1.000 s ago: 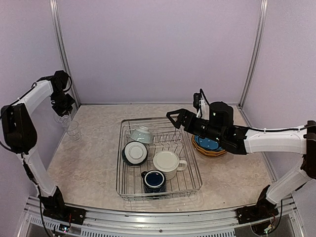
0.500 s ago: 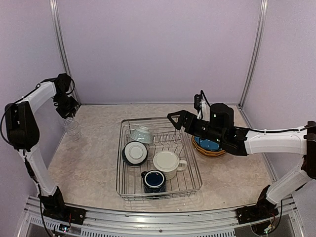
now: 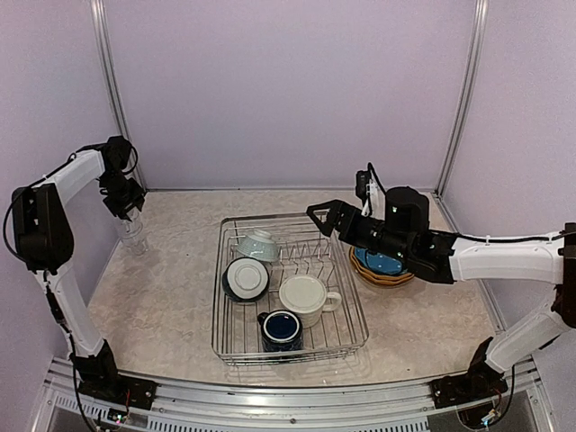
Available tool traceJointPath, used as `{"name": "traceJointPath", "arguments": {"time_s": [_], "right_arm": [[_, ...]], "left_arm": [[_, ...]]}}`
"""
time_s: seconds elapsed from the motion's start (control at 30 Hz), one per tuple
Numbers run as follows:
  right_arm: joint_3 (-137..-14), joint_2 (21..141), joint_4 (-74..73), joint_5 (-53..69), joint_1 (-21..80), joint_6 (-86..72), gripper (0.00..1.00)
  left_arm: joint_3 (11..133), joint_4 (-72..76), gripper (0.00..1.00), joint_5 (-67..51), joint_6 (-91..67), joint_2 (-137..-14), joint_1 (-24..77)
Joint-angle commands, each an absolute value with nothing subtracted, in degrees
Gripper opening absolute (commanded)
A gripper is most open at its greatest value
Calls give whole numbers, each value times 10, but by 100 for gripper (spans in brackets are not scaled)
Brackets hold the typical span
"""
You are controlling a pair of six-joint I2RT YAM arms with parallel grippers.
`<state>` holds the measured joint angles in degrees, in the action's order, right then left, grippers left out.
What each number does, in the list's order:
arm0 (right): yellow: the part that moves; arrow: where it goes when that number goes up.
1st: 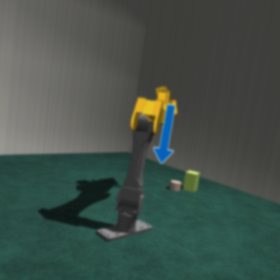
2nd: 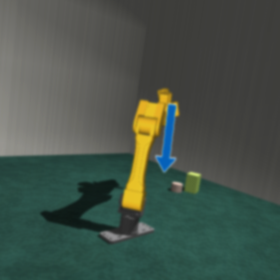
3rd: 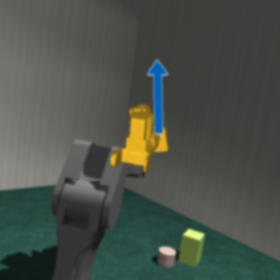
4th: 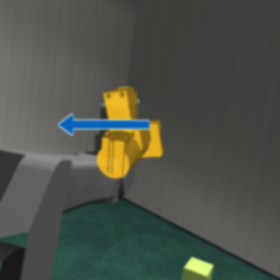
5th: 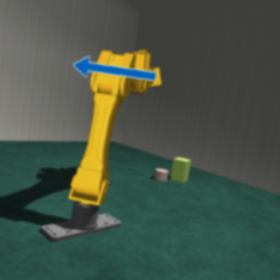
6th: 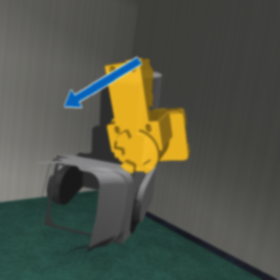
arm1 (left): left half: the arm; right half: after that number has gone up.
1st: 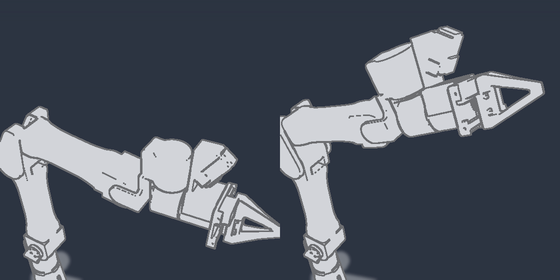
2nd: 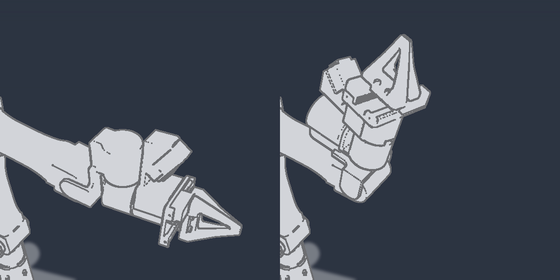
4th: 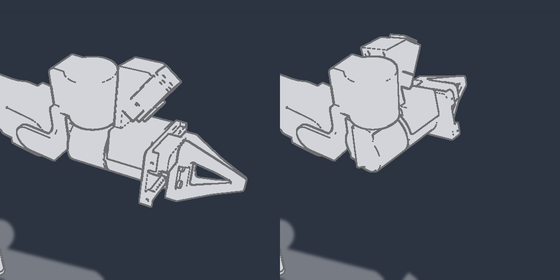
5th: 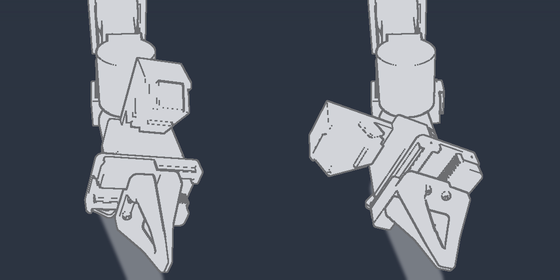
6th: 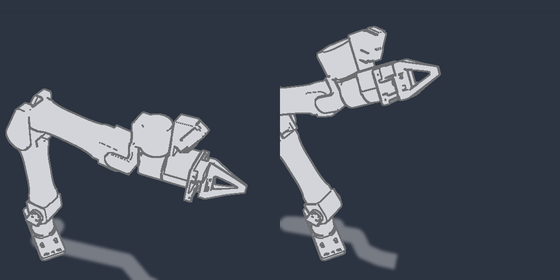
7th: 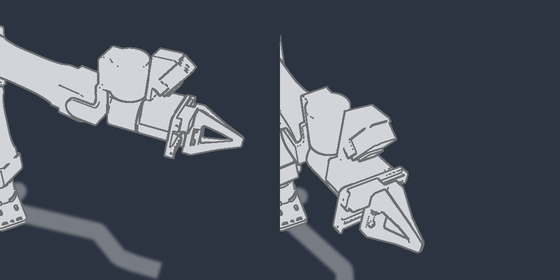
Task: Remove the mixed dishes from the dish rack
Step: Place the cup down, then grab the cup from the dish rack.
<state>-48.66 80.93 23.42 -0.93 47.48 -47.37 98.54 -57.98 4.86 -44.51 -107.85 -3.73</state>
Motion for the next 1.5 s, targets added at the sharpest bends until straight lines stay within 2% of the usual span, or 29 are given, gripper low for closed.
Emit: {"name": "traceJointPath", "arguments": {"time_s": [0.0, 0.2, 0.3, 0.53, 0.7, 0.83, 1.3, 1.47], "right_arm": [[-491, 783, 190, -14, 471, -451, 100], [-546, 794, 42, 16, 473, -371, 100], [-567, 807, -23, 28, 492, -338, 100], [-650, 855, -168, -25, 604, -285, 100], [-726, 919, -255, -63, 666, -275, 100], [-779, 970, -288, -82, 674, -278, 100], [-998, 1097, -523, -140, 750, -315, 100], [-989, 1082, -575, -106, 764, -380, 100]], "left_arm": [[999, -582, 43, 74, -422, -1074, -27], [987, -558, 55, 100, -379, -1027, 10], [975, -539, 57, 92, -361, -998, 30], [905, -435, 65, -60, -316, -902, 47], [857, -367, 69, -150, -299, -846, 48], [849, -352, 69, -189, -297, -832, 52], [858, -363, 71, -196, -275, -842, 79], [863, -370, 73, -197, -274, -848, 81]]}}
